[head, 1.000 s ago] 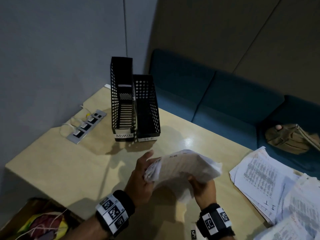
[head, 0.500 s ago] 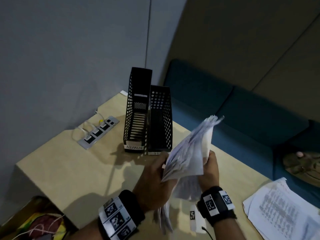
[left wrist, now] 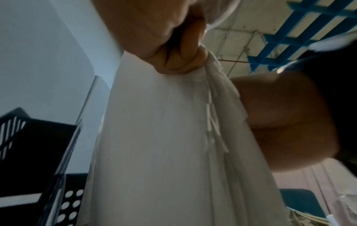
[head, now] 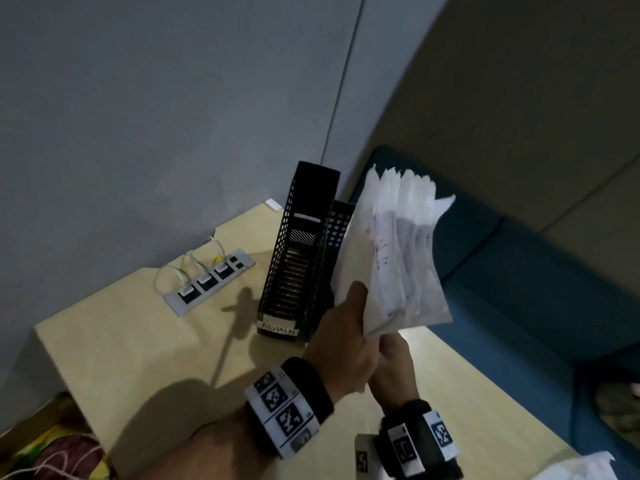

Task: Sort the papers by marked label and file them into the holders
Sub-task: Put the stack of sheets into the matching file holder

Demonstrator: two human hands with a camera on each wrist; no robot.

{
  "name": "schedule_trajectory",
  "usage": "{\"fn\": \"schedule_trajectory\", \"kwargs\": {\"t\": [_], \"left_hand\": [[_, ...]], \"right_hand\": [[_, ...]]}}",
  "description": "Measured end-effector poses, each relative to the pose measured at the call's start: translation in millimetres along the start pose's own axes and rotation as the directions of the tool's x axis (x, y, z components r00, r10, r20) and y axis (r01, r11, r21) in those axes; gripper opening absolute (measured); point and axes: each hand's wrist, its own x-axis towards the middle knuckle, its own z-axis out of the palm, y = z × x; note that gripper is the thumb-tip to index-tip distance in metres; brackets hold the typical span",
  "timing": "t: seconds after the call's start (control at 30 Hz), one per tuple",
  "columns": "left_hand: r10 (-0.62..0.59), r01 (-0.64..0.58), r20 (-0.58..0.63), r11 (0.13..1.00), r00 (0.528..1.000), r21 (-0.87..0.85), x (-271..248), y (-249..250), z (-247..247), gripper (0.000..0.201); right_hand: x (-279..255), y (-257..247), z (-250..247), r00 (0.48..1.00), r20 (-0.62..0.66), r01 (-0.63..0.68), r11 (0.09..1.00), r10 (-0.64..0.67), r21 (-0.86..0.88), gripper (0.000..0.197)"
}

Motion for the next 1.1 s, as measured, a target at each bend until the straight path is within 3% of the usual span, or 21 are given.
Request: {"fn": "schedule_trajectory", "kwargs": {"t": [0.13,0.27,0.5,0.77,0.87,1.0,1.1], "left_hand": [[-0.073,0.077,-0.032,0.983,0.997,0.163,26.2,-23.1,11.7,0.037],[-0.061,0.074,-0.055,0.96,0.997,0.271,50.6,-37.2,20.4,0.028],[-0.162,0.128,0.075,0.934,0.984,0.333,86.5,-65.3,35.3,0.025],[-0.401,0.372,0.013,0.86,0.916,0.349,68.0,-105.2,46.7,0.035],[-0.378,0.343,-0.012,0.828,0.926,0.444,52.4,-104.9,46.1,0.041],[-0.311,0.239,0.043,0.804,0.95,0.545,41.0,-102.3,50.9,0.058],[-0.324,0.197,0.11,0.775,0.94,0.6,42.0,-99.1,50.7,0.054]], "right_hand": [[11.1,8.3,2.5,0.999,0.037,0.004,0.998,-0.006,0.063,0.046],[24.1,20.9,6.9,0.996,0.08,-0.031,0.999,0.028,0.037,0.068],[43.1,27.3,19.3,0.991,0.107,-0.063,0.991,0.075,-0.115,0.054],[39.1,43.6,36.1,0.955,0.253,-0.087,0.961,0.155,-0.263,0.054],[25.6,49.4,35.2,0.96,0.245,-0.067,0.963,0.133,-0.261,0.052],[-3.3,60.8,23.4,0.952,0.281,-0.023,0.944,0.12,-0.328,0.051],[-32.9,73.7,6.3,0.959,0.252,-0.055,0.954,0.132,-0.294,0.051]]}}
